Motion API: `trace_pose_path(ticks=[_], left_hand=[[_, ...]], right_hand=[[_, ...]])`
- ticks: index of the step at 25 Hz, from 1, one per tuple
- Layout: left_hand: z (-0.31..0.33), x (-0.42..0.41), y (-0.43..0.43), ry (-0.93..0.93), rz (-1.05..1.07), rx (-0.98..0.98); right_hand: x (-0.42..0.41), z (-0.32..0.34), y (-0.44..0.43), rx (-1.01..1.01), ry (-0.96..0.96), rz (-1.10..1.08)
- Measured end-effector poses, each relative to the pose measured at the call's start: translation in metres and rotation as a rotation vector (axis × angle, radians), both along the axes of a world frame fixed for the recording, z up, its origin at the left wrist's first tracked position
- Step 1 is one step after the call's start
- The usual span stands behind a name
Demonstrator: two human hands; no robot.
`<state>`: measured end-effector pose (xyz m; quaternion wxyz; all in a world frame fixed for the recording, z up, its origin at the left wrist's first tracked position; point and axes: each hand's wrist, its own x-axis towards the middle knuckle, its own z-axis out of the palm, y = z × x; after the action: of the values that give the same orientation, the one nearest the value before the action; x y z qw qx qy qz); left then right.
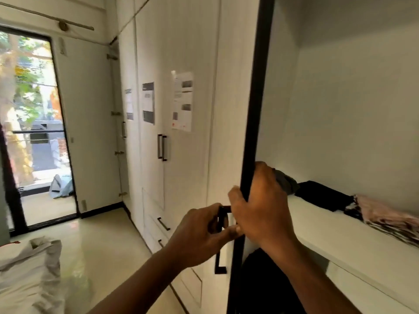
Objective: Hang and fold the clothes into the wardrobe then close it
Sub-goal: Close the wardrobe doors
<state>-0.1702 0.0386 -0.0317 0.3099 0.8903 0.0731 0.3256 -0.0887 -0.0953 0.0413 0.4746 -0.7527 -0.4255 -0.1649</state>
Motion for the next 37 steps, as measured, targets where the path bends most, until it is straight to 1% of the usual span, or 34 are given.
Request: trace_pose_path(ticks=[3, 5, 7, 13, 16, 19, 21, 23, 24, 25, 27, 29, 31, 35, 37], left_hand=[[0.009, 0.074, -0.039, 0.086, -0.085, 0.093], [0.010, 0.119, -0.058, 0.149, -0.059, 0.141], [0.009, 0.157, -0.074, 0.168, -0.013, 0.167], [-0.002, 0.244, -0.090, 0.117, -0.018, 0.307], [-0.007, 0.267, -0.085, 0.082, -0.029, 0.375], [-0.019, 0.274, -0.082, -0.008, -0.078, 0.363], [-0.022, 0.273, -0.080, -0.032, -0.144, 0.340], [-0.021, 0.272, -0.076, -0.015, -0.214, 0.290], [-0.022, 0.268, -0.074, -0.025, -0.245, 0.235], [-0.024, 0.261, -0.073, -0.063, -0.268, 0.154], [-0.028, 0.238, -0.077, -0.219, -0.333, -0.064], [-0.035, 0.213, -0.092, -0.355, -0.482, -0.203], [-0.036, 0.193, -0.119, -0.392, -0.677, -0.225], [-0.024, 0.152, -0.216, -0.311, -1.063, -0.197], [-0.021, 0.131, -0.259, -0.280, -1.186, -0.172]], right_hand=[[0.058, 0.003, -0.050, 0.016, 0.131, -0.089], [0.092, 0.005, -0.067, 0.025, 0.190, -0.135], [0.123, 0.004, -0.077, 0.030, 0.233, -0.193], [0.191, 0.001, -0.085, 0.101, 0.294, -0.349], [0.211, -0.004, -0.083, 0.159, 0.347, -0.382], [0.216, -0.013, -0.078, 0.216, 0.368, -0.397], [0.210, -0.015, -0.072, 0.195, 0.346, -0.457], [0.200, -0.016, -0.067, 0.095, 0.290, -0.573], [0.190, -0.019, -0.068, 0.049, 0.265, -0.635], [0.177, -0.025, -0.072, 0.035, 0.247, -0.680], [0.141, -0.040, -0.091, 0.074, 0.196, -0.742], [0.099, -0.056, -0.121, 0.126, 0.103, -0.848], [0.058, -0.064, -0.156, 0.158, 0.020, -0.974], [-0.030, -0.064, -0.254, 0.162, -0.135, -1.350], [-0.064, -0.059, -0.297, 0.118, -0.217, -1.517]])
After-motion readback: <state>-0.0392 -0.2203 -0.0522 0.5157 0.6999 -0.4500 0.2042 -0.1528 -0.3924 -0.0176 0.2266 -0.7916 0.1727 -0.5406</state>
